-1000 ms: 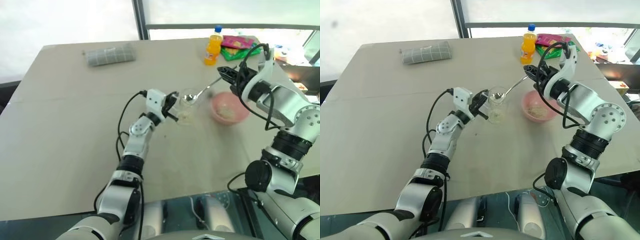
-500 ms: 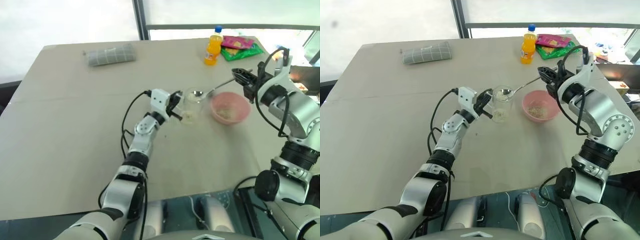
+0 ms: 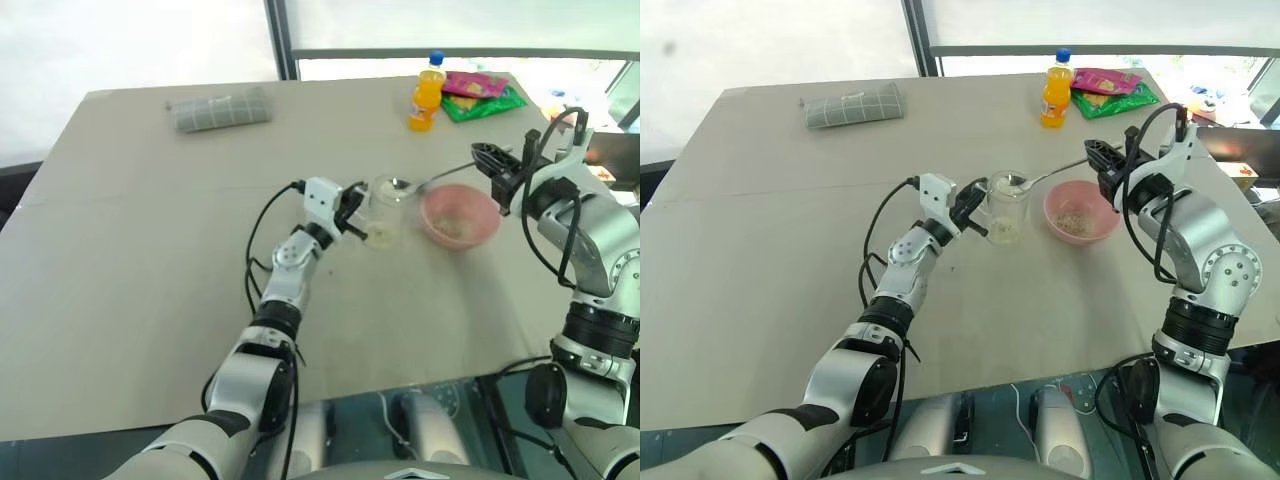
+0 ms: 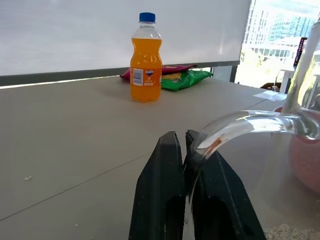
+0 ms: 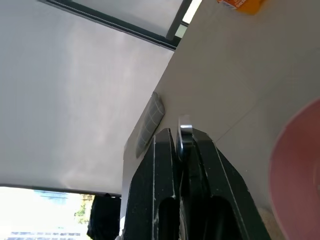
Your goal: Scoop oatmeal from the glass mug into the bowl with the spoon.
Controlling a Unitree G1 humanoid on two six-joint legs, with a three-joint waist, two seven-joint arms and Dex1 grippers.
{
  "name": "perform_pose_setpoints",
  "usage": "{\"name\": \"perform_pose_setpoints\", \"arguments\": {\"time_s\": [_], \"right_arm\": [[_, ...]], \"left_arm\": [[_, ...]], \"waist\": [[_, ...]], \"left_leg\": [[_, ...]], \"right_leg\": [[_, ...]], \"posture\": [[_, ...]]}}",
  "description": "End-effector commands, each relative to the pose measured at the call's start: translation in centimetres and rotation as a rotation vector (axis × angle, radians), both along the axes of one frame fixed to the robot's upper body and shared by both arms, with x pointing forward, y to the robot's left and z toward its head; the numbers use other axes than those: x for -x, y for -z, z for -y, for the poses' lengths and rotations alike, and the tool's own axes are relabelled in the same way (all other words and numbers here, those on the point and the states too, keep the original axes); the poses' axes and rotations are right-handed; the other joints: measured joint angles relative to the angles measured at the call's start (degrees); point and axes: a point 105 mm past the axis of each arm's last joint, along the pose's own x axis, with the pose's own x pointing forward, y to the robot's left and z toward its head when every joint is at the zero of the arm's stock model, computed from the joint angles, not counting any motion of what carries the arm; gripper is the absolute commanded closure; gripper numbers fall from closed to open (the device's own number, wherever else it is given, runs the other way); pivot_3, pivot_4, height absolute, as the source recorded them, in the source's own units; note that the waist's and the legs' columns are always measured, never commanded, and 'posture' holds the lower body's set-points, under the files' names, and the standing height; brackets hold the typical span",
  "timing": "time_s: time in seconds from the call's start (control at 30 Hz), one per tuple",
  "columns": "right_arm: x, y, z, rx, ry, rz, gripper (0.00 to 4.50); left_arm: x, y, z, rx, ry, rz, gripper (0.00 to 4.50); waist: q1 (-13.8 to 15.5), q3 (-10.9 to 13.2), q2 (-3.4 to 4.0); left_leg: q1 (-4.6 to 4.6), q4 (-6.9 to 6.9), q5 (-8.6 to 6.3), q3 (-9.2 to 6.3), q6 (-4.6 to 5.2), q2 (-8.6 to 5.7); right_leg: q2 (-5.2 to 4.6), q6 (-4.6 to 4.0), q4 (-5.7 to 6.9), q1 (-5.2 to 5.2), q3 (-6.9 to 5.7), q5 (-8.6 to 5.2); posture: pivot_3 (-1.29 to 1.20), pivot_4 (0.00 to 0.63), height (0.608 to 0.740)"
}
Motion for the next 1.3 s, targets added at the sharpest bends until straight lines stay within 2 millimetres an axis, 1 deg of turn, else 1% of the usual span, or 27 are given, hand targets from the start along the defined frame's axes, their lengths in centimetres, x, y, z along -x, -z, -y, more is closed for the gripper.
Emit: {"name": "perform_pose_setpoints", "arguments": {"time_s": [0.03,0.2,0.33,0.4,0.5,0.53,0.63,0.7,0.77,0.87,0.93,1.03,1.17,1.2,1.3], "right_arm": [[0.4,-0.8,0.5,-0.055,0.024,0.032,4.50],[0.8,-1.8,1.4,-0.114,0.023,0.064,4.50],[1.2,-2.3,2.5,-0.120,0.043,0.073,4.50],[1.4,-2.6,3.3,-0.127,0.060,0.080,4.50],[1.4,-2.7,5.1,-0.133,0.116,0.079,4.50],[1.3,-2.6,6.2,-0.129,0.146,0.075,4.50],[1.1,-2.0,8.4,-0.102,0.205,0.059,4.50],[0.8,-1.5,9.3,-0.090,0.223,0.046,4.50],[0.3,-0.8,9.8,-0.029,0.246,0.025,4.50],[-0.3,-0.4,9.8,0.078,0.256,0.022,4.50],[-0.7,-0.5,9.1,0.218,0.243,0.048,4.50],[-1.2,-0.8,7.9,0.474,0.224,0.116,4.50],[-1.5,-1.8,6.2,0.711,0.182,0.269,4.50],[-1.4,-1.9,5.9,0.769,0.170,0.302,4.50],[-0.7,-2.5,3.9,1.004,0.086,0.476,4.50]], "left_arm": [[0.0,-1.2,0.4,0.028,0.020,0.030,4.49],[0.0,-0.9,0.3,0.023,0.022,0.022,4.49],[0.0,-1.0,0.1,0.023,0.020,0.025,4.49],[0.0,-1.0,0.0,0.022,0.018,0.027,4.49],[-0.1,-0.9,-0.2,0.017,0.013,0.026,4.49],[-0.1,-0.8,-0.5,0.014,0.007,0.025,4.49],[-0.1,-0.7,-1.1,0.011,-0.008,0.022,4.49],[-0.1,-0.6,-1.4,0.009,-0.014,0.022,4.49],[-0.1,-0.7,-1.7,0.007,-0.022,0.024,4.49],[-0.1,-0.9,-2.1,0.004,-0.032,0.033,4.49],[-0.1,-1.1,-2.4,0.007,-0.042,0.038,4.49],[0.1,-1.5,-3.1,-0.003,-0.064,0.063,4.49],[0.7,-3.1,-3.5,-0.007,-0.085,0.132,4.49],[0.8,-3.3,-3.6,-0.004,-0.089,0.135,4.49],[1.3,-3.5,-4.2,-0.004,-0.113,0.130,4.49]], "waist": [[0.0,0.0,0.00],[0.0,0.0,0.00],[0.0,0.0,-0.01],[0.0,0.0,-0.01],[0.0,0.0,-0.01],[0.0,0.0,-0.01],[0.1,0.0,-0.01],[0.0,0.0,-0.01],[-0.2,0.0,-0.01],[-0.3,0.0,0.00],[-0.3,0.0,0.00],[-0.4,0.0,0.00],[-0.2,0.0,0.00],[-0.1,0.0,0.00],[0.2,0.0,0.00]], "left_leg": [[0.00,0.00,0.00,0.00,0.00,0.00],[-0.02,0.00,0.00,-0.01,0.00,0.01],[-0.03,-0.01,0.00,0.00,0.00,0.01],[-0.03,-0.01,0.00,0.00,0.01,0.01],[-0.03,-0.01,0.00,0.01,0.01,0.01],[-0.03,-0.01,0.00,0.01,0.01,0.01],[-0.03,0.00,-0.01,0.04,0.01,0.01],[-0.03,0.00,-0.01,0.05,0.01,0.01],[0.03,-0.02,-0.01,0.06,0.01,0.04],[0.06,-0.02,-0.01,0.06,0.01,0.09],[0.07,-0.02,-0.01,0.06,0.01,0.11],[0.08,-0.02,-0.01,0.08,0.01,0.12],[0.05,-0.02,-0.01,0.05,0.01,0.14],[0.02,-0.02,-0.01,0.04,0.01,0.14],[-0.05,-0.01,-0.01,0.04,0.01,0.12]], "right_leg": [[0.00,0.00,0.00,0.00,-0.01,0.00],[0.00,0.00,-0.03,-0.01,0.00,0.00],[0.00,0.00,-0.04,-0.01,0.00,0.00],[0.00,0.00,-0.04,-0.01,0.00,0.00],[0.01,0.00,-0.04,-0.01,0.00,0.00],[0.01,0.00,-0.04,-0.01,-0.01,0.00],[0.00,0.00,-0.06,-0.01,0.02,0.00],[0.00,0.01,-0.06,-0.01,0.03,0.00],[0.03,0.00,-0.04,-0.01,0.10,0.00],[0.07,0.00,-0.03,-0.01,0.14,0.00],[0.09,0.00,-0.03,-0.01,0.15,0.00],[0.10,0.00,-0.04,-0.02,0.21,0.00],[0.12,0.00,-0.06,-0.05,0.19,0.00],[0.12,0.00,-0.07,-0.06,0.17,0.00],[0.09,0.01,-0.15,-0.08,0.15,0.00]], "posture": [[0.00,0.150,0.740],[0.00,0.150,0.740],[0.00,0.150,0.740],[0.00,0.150,0.740],[0.00,0.150,0.740],[0.00,0.150,0.740],[0.00,0.150,0.740],[0.00,0.150,0.740],[0.00,0.150,0.740],[0.00,0.150,0.740],[0.00,0.150,0.740],[0.00,0.150,0.740],[0.00,0.150,0.740],[0.00,0.150,0.740],[0.00,0.150,0.740]]}}
